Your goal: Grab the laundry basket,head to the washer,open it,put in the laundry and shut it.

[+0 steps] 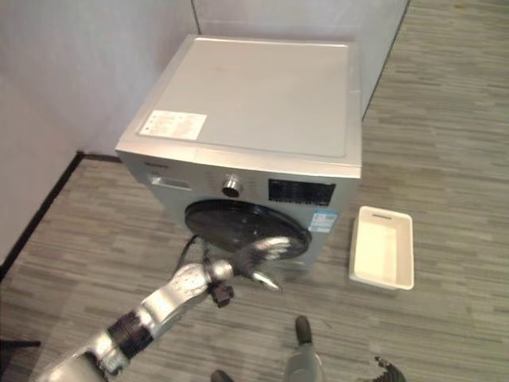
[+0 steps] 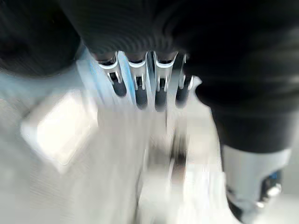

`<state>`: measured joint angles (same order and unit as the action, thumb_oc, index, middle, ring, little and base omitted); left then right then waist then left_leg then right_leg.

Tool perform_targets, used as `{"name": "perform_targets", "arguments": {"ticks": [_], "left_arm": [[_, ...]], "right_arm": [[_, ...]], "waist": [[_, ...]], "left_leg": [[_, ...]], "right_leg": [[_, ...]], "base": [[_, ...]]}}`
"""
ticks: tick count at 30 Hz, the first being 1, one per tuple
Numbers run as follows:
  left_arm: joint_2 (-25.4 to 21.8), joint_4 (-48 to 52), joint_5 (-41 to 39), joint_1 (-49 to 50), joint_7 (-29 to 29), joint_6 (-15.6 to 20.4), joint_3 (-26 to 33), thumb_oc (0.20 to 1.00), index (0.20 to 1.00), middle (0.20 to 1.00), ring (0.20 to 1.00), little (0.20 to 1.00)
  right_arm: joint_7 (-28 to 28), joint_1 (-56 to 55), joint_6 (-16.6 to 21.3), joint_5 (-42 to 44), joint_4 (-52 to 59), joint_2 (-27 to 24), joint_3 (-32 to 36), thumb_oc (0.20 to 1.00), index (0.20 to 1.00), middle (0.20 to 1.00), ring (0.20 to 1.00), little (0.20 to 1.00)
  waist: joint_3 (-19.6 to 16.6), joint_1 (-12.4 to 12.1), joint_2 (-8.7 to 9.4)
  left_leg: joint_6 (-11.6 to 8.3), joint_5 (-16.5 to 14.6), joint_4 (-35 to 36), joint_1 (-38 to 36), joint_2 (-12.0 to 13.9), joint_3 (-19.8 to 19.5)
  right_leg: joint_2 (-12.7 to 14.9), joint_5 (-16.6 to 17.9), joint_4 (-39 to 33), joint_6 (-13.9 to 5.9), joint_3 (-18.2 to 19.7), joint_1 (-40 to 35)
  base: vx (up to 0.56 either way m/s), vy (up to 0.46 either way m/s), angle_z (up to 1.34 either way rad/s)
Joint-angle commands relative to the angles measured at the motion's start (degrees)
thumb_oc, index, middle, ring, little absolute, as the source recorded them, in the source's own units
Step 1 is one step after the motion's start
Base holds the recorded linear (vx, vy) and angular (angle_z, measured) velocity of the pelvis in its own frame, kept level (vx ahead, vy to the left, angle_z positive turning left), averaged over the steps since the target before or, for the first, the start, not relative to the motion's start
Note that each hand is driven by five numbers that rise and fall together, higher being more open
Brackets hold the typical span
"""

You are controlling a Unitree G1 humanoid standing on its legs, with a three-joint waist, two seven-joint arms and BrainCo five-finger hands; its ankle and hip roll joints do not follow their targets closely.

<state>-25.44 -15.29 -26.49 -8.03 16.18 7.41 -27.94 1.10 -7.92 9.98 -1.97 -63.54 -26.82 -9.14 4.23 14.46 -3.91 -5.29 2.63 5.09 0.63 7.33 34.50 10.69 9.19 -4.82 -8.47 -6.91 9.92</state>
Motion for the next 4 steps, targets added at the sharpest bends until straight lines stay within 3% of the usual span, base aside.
{"name": "perform_targets", "arguments": {"ticks": [1, 2, 3, 4], "left_arm": [[-6.1, -0.4, 0.6, 3.5, -1.2, 1.4, 2.4, 1.0, 1.0, 1.0, 1.0, 1.0], [-6.4, -5.2, 1.4, 8.7, -2.3, 1.4, 7.2, 1.0, 1.0, 1.0, 1.0, 1.0], [-6.4, -5.2, 1.4, 8.9, -2.3, 1.4, 7.3, 1.0, 1.0, 1.0, 1.0, 1.0], [-5.2, -10.8, 4.5, 11.4, -4.2, 1.8, 11.1, 1.0, 1.0, 1.0, 1.0, 1.0]], "right_arm": [[-0.7, 0.3, -0.3, 0.6, -2.0, -0.5, 0.3, 1.0, 1.0, 1.0, 1.0, 1.0], [-0.6, 0.2, -0.2, 0.9, -2.2, -0.3, 1.1, 1.0, 1.0, 1.0, 1.0, 1.0], [-0.6, 0.2, -0.2, 0.9, -2.1, -0.3, 1.1, 1.0, 1.0, 1.0, 1.0, 1.0], [-0.6, 0.4, -0.1, 1.5, -2.5, 0.2, 1.7, 1.0, 1.0, 1.0, 1.0, 1.0]], "waist": [[1.4, -2.4, 2.64], [1.0, -3.3, 2.46], [0.9, -3.2, 2.47], [0.4, -3.8, 2.48]], "left_leg": [[-4.22, 5.0, -1.0, -0.3, 4.3, -3.7], [-4.25, 5.2, -0.9, -0.6, 4.3, -4.1], [-4.26, 5.2, -0.9, -0.6, 4.3, -4.2], [-4.26, 5.3, -0.8, -0.8, 4.3, -4.6]], "right_leg": [[1.5, 3.6, -0.1, -2.97, 0.7, 1.4], [1.5, 3.5, -0.2, -2.93, 0.4, 0.7], [1.5, 3.5, -0.2, -2.93, 0.4, 0.7], [1.5, 3.4, -0.2, -2.96, 0.0, 0.1]], "base": [[0.03, -0.006, 0.15], [0.02, -0.005, 0.09], [0.02, -0.005, 0.09], [0.0, -0.002, 0.14]]}}
